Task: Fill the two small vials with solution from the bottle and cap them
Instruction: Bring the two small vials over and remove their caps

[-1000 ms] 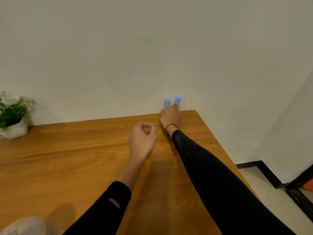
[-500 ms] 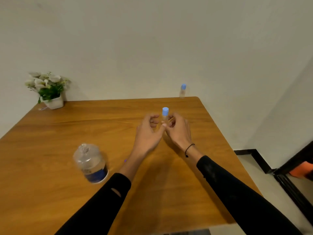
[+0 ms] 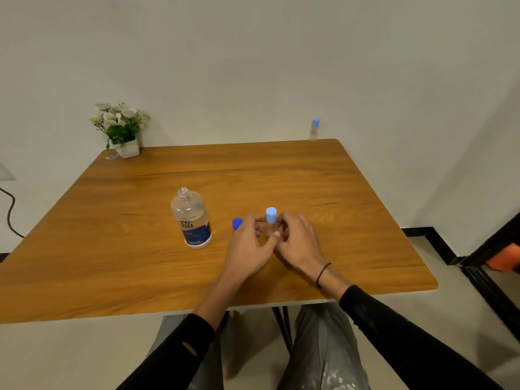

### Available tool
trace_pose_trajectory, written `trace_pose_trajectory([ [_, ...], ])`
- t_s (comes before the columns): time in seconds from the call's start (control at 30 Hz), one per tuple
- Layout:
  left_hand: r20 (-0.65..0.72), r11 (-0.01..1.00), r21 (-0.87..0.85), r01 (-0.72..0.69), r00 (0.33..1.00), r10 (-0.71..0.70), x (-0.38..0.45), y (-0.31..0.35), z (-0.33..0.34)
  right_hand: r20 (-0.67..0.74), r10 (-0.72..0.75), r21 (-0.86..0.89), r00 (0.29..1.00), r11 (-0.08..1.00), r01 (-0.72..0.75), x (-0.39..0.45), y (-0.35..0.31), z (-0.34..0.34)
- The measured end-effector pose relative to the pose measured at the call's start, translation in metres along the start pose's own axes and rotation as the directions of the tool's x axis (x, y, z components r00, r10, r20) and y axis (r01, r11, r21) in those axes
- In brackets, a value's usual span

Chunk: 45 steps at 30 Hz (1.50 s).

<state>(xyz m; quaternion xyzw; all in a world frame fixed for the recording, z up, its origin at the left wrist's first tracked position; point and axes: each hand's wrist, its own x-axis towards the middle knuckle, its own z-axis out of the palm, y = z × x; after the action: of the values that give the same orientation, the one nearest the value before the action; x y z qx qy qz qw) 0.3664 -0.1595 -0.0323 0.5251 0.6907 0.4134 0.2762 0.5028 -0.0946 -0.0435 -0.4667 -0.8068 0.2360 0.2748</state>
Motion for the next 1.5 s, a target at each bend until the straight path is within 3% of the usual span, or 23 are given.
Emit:
trace_pose_trajectory([
  [0.13,-0.053,1.0,-0.027,0.016,0.998,-0.017,0.005,0.004,-0.005,0.062,0.022,-0.004,0.998,1.0,-0.022,0.005,0.001,-0.002],
  [0.27,-0.151,0.966,-0.258,0.008,0.987,-0.049,0.017,0.01,-0.023,0.165,0.067,-0.05,0.984,0.997,-0.059,0.006,0.012,-0.015],
  [0.4,-0.151,0.903,-0.429,-0.017,0.987,-0.053,0.084,0.034,-0.023,0.02,0.184,0.033,0.983,0.982,-0.185,0.051,0.041,-0.036],
  [0.53,0.028,0.896,-0.436,0.076,0.997,-0.071,0.183,0.064,-0.016,-0.089,0.313,0.198,0.946,0.936,-0.291,0.14,0.079,-0.045],
  [0.7,0.062,0.966,-0.248,0.069,0.997,-0.055,0.277,0.068,0.008,-0.197,0.333,0.175,0.922,0.937,-0.301,0.257,0.126,-0.044],
  [0.83,0.139,0.995,0.092,-0.03,0.99,0.016,0.326,0.065,0.03,-0.293,0.352,0.154,0.889,0.935,-0.32,0.328,0.153,-0.044],
  [0.93,0.278,0.891,0.427,-0.156,0.96,0.035,0.349,0.054,0.042,-0.352,0.359,0.136,0.865,0.933,-0.332,0.367,0.169,-0.04],
  [1.07,0.443,0.634,0.708,-0.313,0.895,-0.053,0.357,0.041,0.049,-0.375,0.362,0.09,0.854,0.93,-0.355,0.395,0.181,-0.038],
  [1.13,0.463,0.576,0.738,-0.351,0.885,-0.055,0.356,0.041,0.049,-0.381,0.351,0.06,0.855,0.933,-0.356,0.4,0.183,-0.037],
  [1.37,0.444,0.571,0.751,-0.331,0.894,-0.066,0.332,0.038,0.036,-0.386,0.271,0.045,0.882,0.96,-0.276,0.35,0.161,-0.048],
  [1.43,0.423,0.589,0.737,-0.332,0.906,-0.019,0.315,0.043,0.027,-0.361,0.248,0.065,0.899,0.968,-0.241,0.315,0.148,-0.055],
  [1.5,0.357,0.673,0.675,-0.304,0.932,0.063,0.292,0.05,0.017,-0.32,0.212,0.088,0.923,0.977,-0.194,0.27,0.13,-0.06],
])
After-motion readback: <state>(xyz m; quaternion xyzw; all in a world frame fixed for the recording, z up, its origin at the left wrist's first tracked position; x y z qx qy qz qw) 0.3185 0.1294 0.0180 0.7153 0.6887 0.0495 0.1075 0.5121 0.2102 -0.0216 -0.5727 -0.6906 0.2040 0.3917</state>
